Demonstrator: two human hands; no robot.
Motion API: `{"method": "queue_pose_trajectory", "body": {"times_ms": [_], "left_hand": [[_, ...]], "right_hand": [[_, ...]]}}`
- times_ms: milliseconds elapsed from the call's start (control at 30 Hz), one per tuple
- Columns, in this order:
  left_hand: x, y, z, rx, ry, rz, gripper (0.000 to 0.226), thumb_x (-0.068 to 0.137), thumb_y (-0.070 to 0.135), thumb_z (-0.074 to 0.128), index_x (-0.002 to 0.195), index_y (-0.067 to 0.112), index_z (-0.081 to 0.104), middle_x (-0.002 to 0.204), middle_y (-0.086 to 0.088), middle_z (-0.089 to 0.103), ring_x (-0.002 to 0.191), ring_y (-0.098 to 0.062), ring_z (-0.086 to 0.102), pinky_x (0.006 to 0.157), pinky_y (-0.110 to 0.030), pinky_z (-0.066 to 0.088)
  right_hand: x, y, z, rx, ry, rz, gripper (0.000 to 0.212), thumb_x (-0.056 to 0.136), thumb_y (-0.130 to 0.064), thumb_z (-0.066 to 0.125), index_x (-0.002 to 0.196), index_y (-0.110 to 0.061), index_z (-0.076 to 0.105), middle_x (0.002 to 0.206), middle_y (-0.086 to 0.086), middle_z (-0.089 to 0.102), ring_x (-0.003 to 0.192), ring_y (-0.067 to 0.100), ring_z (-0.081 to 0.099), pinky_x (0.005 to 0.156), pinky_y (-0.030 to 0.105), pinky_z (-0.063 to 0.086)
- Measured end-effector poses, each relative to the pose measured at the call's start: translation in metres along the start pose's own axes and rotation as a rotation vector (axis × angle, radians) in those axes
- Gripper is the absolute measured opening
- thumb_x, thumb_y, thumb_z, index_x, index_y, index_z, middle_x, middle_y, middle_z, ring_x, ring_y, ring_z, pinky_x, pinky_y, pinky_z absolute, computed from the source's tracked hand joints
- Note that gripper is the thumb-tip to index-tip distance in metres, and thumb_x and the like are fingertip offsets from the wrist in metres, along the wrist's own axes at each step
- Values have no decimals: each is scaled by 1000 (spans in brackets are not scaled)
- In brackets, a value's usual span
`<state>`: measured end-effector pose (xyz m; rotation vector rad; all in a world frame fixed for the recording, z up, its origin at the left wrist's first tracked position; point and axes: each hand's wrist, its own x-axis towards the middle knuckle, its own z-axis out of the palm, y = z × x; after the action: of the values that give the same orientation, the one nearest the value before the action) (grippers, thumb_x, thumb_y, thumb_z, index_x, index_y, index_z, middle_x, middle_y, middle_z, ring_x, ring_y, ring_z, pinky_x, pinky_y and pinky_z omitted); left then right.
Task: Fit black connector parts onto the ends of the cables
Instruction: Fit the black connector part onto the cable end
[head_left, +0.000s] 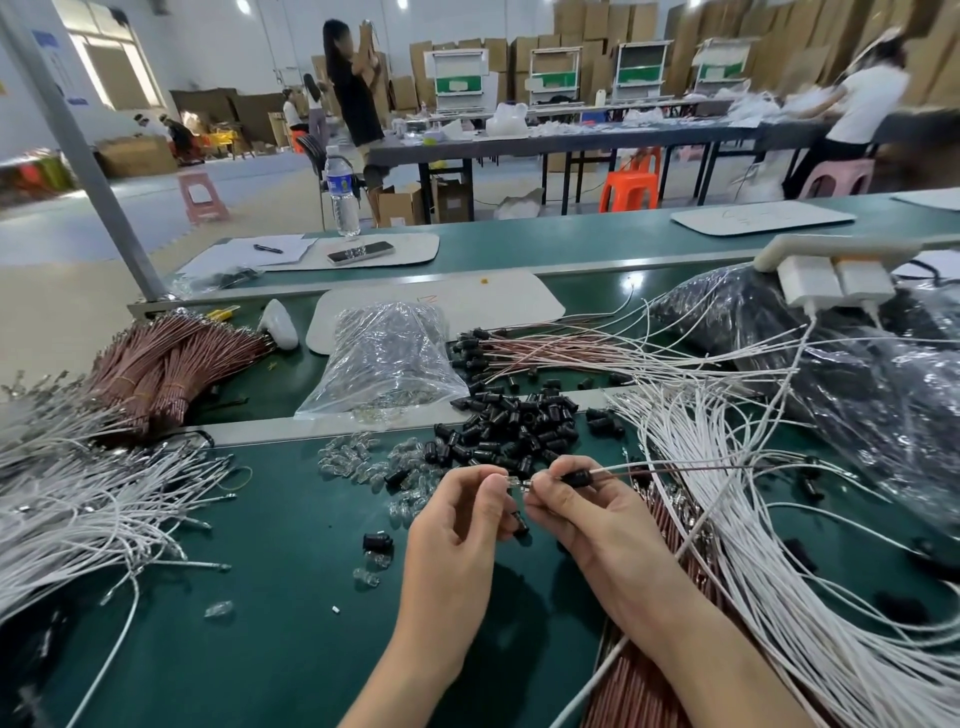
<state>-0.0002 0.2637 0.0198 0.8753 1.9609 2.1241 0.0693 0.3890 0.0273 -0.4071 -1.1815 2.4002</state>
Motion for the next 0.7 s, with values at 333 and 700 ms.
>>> {"method": "queue_pose_trajectory", "body": {"times_ms": [333, 700], "left_hand": [[-2, -4, 0, 47, -47, -16, 10, 96, 41, 58, 96, 39, 68, 85, 2, 74, 78, -13, 69, 71, -24, 56], [-1, -4, -1, 52, -37, -4, 9, 96, 40, 61, 95, 39, 70, 83, 2, 73, 77, -13, 69, 70, -23, 56]], "right_hand": [[-2, -2, 0, 16, 25, 4, 12, 72, -6, 77, 76, -17, 74, 82, 13, 70, 77, 20, 73, 72, 25, 60], [-3, -2, 1, 20, 14, 7, 11, 73, -6, 77, 77, -14, 72, 82, 12, 70, 77, 21, 73, 73, 25, 60]]}}
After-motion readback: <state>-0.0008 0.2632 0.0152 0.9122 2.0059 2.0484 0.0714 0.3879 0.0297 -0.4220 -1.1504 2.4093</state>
